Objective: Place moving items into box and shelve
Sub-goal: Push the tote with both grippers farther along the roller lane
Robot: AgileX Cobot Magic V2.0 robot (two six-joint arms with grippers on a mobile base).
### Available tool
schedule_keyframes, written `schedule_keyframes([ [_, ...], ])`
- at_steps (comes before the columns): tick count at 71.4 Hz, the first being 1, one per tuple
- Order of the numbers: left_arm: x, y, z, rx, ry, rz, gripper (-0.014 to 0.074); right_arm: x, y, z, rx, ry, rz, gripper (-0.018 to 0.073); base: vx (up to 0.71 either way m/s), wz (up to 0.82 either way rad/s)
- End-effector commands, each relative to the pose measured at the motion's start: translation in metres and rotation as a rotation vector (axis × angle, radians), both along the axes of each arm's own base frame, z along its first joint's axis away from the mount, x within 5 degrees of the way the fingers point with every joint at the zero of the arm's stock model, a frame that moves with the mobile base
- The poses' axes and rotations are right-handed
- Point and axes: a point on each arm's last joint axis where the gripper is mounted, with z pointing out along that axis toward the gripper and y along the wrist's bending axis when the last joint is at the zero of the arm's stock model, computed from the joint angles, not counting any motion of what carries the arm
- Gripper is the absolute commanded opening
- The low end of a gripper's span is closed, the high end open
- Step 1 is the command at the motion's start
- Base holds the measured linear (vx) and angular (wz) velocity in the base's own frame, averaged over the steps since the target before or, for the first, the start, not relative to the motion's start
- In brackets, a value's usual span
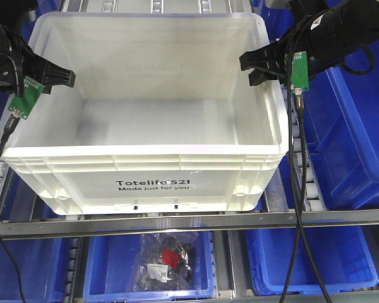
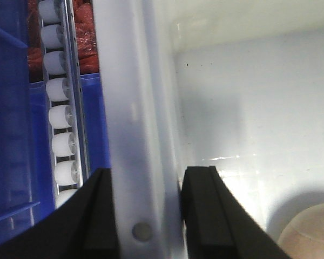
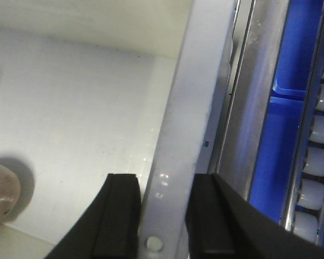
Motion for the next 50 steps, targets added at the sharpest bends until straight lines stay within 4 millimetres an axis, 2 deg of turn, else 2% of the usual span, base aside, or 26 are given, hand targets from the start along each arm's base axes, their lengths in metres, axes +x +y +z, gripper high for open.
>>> schedule_keyframes([
  [1, 0.0019, 0.0002, 0.0309, 0.034, -0.190, -0.055, 0.0006, -0.0051, 0.0056, 0.0447, 0.103, -0.203, 0.009, 0.0030, 0.00, 0.00],
  [15, 0.0026, 0.0011, 0.0317, 0.051, -0.200, -0.059, 0.0116, -0.0046, 0.0056, 0.0452, 0.104, -0.210, 0.007, 0.0170, 0.00, 0.00],
  [37, 0.0028, 0.0038, 0.0323, 0.088, -0.202, -0.056, 0.0363, -0.0041, 0.0057, 0.0458, 0.106, -0.219, 0.007, 0.0547, 0.00, 0.00],
  [44, 0.0024, 0.0046, 0.0326, 0.098, -0.201, -0.055, 0.0386, -0.0039, 0.0057, 0.0460, 0.107, -0.222, 0.006, 0.0610, 0.00, 0.00],
  [50, 0.0014, 0.0050, 0.0346, 0.098, -0.207, -0.055, 0.0386, -0.0031, 0.0052, 0.0471, 0.108, -0.231, 0.002, 0.0617, 0.00, 0.00],
])
